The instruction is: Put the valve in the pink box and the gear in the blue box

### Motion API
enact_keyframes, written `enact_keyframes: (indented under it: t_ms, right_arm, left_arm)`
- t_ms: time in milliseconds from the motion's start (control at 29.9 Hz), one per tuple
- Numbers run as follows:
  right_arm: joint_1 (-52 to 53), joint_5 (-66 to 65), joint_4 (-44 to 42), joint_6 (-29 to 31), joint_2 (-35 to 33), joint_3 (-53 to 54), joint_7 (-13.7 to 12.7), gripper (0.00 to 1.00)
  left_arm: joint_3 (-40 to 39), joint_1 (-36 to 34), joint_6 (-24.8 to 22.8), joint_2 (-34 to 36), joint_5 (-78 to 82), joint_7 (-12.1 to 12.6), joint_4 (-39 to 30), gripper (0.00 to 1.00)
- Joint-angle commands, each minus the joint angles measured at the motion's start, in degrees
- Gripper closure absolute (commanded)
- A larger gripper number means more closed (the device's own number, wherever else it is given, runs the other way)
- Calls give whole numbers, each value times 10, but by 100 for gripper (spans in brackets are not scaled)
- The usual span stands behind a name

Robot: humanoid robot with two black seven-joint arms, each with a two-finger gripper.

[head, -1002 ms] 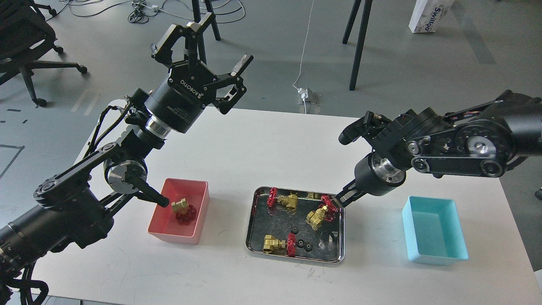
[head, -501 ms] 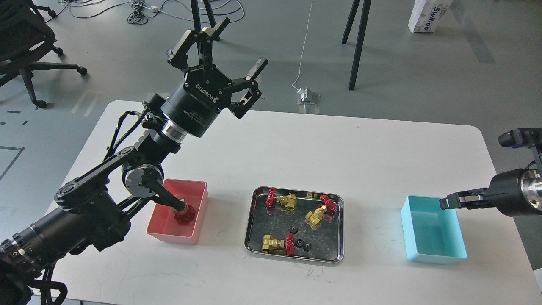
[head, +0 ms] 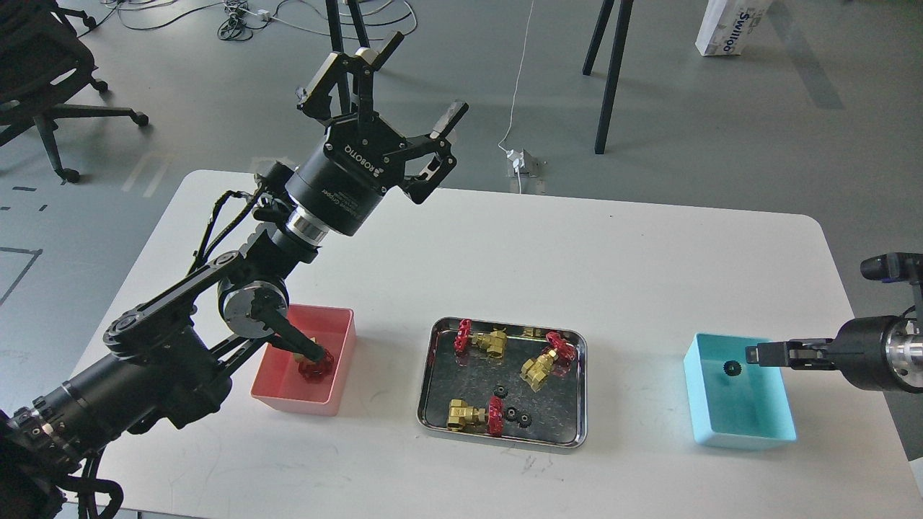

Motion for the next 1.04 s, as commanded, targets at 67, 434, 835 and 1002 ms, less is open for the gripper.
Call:
enact_keyframes:
  t_ms: [67, 434, 835, 1002]
  right_arm:
    - [0, 52, -3, -21, 3, 80, 1, 0]
    - [-8, 718, -316, -44, 222, 431, 8, 0]
    - [-138, 800, -597, 137, 482, 645, 24, 0]
    - [-160, 802, -593, 137, 468, 667, 25, 0]
  left_arm:
    - [-3, -13, 0, 1, -3, 0, 37, 9]
    - [55, -220, 0, 71, -18, 0, 272, 9]
    - [93, -276, 0, -56, -178, 0, 517, 9]
    - [78, -270, 0, -81, -178, 0, 514, 8]
